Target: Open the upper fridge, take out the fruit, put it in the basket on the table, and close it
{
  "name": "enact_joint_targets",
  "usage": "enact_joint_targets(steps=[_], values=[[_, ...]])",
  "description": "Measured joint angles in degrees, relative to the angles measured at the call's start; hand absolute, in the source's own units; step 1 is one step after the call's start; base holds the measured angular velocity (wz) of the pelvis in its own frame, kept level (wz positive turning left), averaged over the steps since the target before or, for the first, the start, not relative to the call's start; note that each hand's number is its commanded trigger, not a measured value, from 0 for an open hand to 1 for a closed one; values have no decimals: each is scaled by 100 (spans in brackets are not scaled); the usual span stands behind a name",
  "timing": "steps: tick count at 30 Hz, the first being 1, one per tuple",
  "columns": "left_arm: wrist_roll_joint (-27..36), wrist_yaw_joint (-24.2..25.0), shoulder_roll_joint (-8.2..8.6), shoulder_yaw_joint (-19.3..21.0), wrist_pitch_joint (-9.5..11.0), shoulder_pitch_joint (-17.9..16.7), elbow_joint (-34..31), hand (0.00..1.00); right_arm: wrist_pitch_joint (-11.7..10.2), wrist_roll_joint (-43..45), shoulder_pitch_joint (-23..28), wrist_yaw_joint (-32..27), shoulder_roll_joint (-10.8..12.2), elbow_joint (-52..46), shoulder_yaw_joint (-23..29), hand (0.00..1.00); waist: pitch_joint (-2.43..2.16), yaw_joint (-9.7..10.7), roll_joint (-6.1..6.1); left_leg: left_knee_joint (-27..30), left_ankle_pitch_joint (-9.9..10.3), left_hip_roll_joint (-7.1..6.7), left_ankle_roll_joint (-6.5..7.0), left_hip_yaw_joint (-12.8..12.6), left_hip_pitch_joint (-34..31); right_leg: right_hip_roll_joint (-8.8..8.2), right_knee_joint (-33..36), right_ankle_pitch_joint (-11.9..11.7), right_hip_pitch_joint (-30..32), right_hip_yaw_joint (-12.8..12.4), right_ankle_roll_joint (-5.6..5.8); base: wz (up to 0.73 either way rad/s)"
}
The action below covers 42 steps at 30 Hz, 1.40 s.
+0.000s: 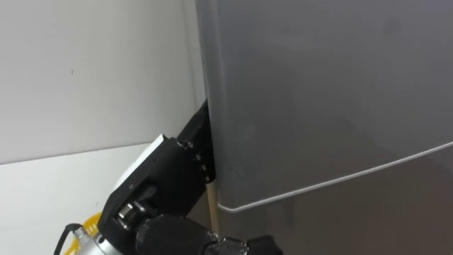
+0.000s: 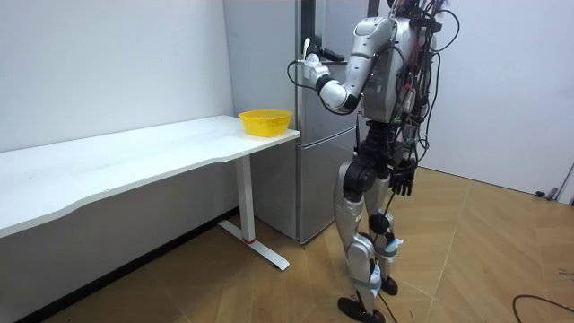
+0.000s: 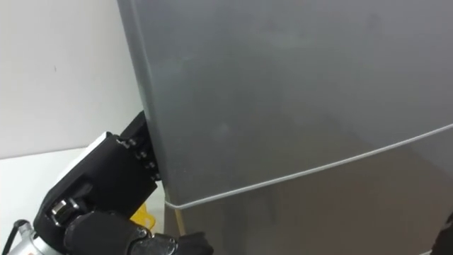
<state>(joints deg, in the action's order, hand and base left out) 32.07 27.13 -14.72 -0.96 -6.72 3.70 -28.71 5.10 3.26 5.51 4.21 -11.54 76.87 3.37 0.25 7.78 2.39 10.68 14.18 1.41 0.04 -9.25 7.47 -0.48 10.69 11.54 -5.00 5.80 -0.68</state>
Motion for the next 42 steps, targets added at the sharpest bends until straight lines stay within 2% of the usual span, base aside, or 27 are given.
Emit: enact_joint_targets(steps=[10, 18, 21, 28, 35, 38, 42], values=[[20, 113, -45, -36, -29, 15, -64, 0, 59, 450, 13, 35, -7, -45, 4, 0, 0, 5, -33, 2, 0, 19, 0, -12, 17, -30, 7, -2, -59, -1, 3, 0], [450, 314, -81, -50, -37, 17, -65, 0, 78, 589, 29, 76, -6, -128, 6, 0, -2, 14, -33, 19, 0, 5, 0, -25, 11, -29, 7, -6, -52, -10, 9, 0], [627, 408, -112, -102, -37, 22, -72, 0, 77, 619, 26, 72, -6, -146, 6, 0, -18, 21, -28, 24, 0, 2, 0, -37, 3, -30, 13, -5, -3, -19, 9, -1], [855, 796, -162, -291, -37, 80, -142, 0, 77, 628, 27, 74, -7, -256, 6, 0, -24, 56, -24, 23, 0, 35, 0, -214, 18, -32, 31, -8, 8, -107, 13, -8], [860, 1062, -142, -495, -37, 435, -142, 0, 69, 625, 32, 94, -10, -344, 7, 0, -20, 176, -29, 21, 0, 79, -1, -429, 48, -23, 100, -9, 25, -112, 13, -5], [936, 1186, -141, -504, -37, 460, -142, 0, 68, 614, 35, 85, -12, -350, 7, 0, -20, 277, -29, 20, 0, 84, 0, -475, 61, -20, 102, -9, 21, -112, 13, 0], [1107, 1209, -159, -651, -37, 463, -142, 0, 68, 589, 51, 79, -13, -359, 7, 0, -32, 310, -8, 20, 1, 83, -1, -510, 93, -18, 104, -8, 24, -156, 13, -5]])
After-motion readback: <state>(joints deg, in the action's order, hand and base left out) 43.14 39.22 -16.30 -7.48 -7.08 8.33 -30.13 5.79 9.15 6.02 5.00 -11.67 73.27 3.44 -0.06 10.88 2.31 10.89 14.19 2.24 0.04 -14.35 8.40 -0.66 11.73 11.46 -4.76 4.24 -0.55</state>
